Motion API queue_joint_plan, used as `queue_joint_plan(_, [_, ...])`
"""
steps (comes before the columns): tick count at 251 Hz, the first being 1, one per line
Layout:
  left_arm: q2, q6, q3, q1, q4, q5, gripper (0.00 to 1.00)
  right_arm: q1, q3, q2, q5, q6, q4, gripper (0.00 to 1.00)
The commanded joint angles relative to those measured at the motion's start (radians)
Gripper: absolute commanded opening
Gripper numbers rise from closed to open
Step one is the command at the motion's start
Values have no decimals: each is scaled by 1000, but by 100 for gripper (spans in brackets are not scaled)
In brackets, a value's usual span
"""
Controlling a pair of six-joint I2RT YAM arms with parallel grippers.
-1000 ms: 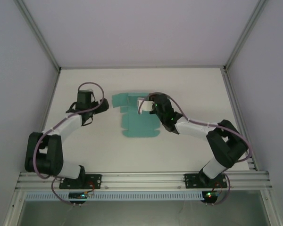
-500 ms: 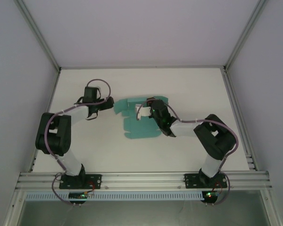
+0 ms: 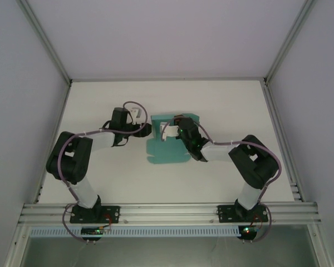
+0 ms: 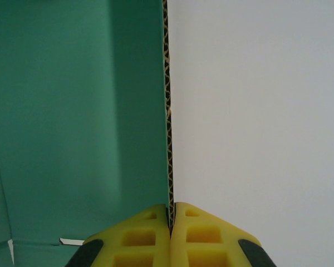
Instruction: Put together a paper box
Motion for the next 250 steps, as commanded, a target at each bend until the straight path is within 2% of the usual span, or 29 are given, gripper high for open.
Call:
queue_joint_plan(1, [-13,18,-30,-20,91,12,72,8,-11,1,34,1,41,0])
queue_joint_plan(17, [-28,19,-62,-26,126,-20,69,13,-21,10,48,-26,70,0])
queue_joint_plan(81, [-123,24,-239,-34,340,-33,65,41,-67,20,96,-71,151,0])
queue_joint_plan(127, [-95,78,-220,-64,416,-34,57,75,-94,37,141,-83,185,0])
queue_joint_plan(148, [-76,108,-208,-86,437,-39,56,89,-109,51,166,-86,218,0])
queue_joint_plan(193, [-36,133,-179,-117,424,-136,51,115,-136,70,198,-87,258,0])
queue_joint_plan(250, [3,140,-182,-168,490,-268,51,143,-154,100,231,-82,274,0])
